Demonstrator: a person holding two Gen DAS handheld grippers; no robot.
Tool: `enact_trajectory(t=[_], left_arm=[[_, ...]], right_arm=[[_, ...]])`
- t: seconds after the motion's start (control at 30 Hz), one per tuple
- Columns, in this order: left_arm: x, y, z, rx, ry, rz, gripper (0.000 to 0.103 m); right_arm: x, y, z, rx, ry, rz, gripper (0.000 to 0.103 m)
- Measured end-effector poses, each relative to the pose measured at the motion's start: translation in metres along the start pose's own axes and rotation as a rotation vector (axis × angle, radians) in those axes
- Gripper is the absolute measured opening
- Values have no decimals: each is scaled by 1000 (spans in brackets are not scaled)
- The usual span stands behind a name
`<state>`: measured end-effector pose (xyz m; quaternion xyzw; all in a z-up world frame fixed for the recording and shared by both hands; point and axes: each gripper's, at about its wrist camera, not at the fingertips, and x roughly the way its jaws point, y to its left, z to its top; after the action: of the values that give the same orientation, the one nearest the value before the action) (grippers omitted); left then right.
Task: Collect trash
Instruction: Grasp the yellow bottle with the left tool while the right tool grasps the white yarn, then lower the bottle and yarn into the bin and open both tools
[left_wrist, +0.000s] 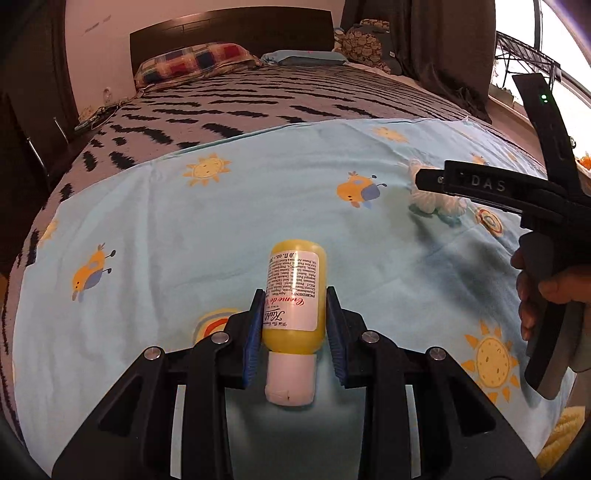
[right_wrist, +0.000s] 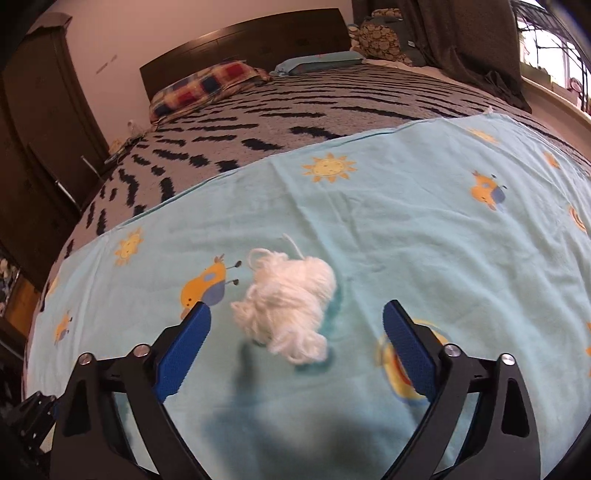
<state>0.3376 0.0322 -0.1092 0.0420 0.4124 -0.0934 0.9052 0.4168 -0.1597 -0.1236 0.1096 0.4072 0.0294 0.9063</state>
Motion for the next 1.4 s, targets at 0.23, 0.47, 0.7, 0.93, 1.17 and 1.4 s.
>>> enact_trajectory(t=[0.23, 0.47, 0.7, 0.93, 1.17, 1.4], left_arm=[[-6, 1, -6, 6, -5, -16, 30], [-31, -7, -12, 3, -36, -36, 30], [-71, -28, -33, 7, -68, -55, 30], [-115, -46, -71, -24, -113, -87, 30], [-155, -71, -131, 6, -136, -172, 30], [-175, -101, -195, 60, -113, -209, 30]], right_arm=[[15, 5, -4, -47, 39, -5, 45], [-30, -5, -18, -115, 5, 64, 42], [-96, -25, -62, -188, -30, 41, 42], [-181, -54, -111, -193, -100, 121, 42], [-253, -72, -172, -252, -148, 159, 42], [-262, -80, -242, -258, -76, 157, 43]])
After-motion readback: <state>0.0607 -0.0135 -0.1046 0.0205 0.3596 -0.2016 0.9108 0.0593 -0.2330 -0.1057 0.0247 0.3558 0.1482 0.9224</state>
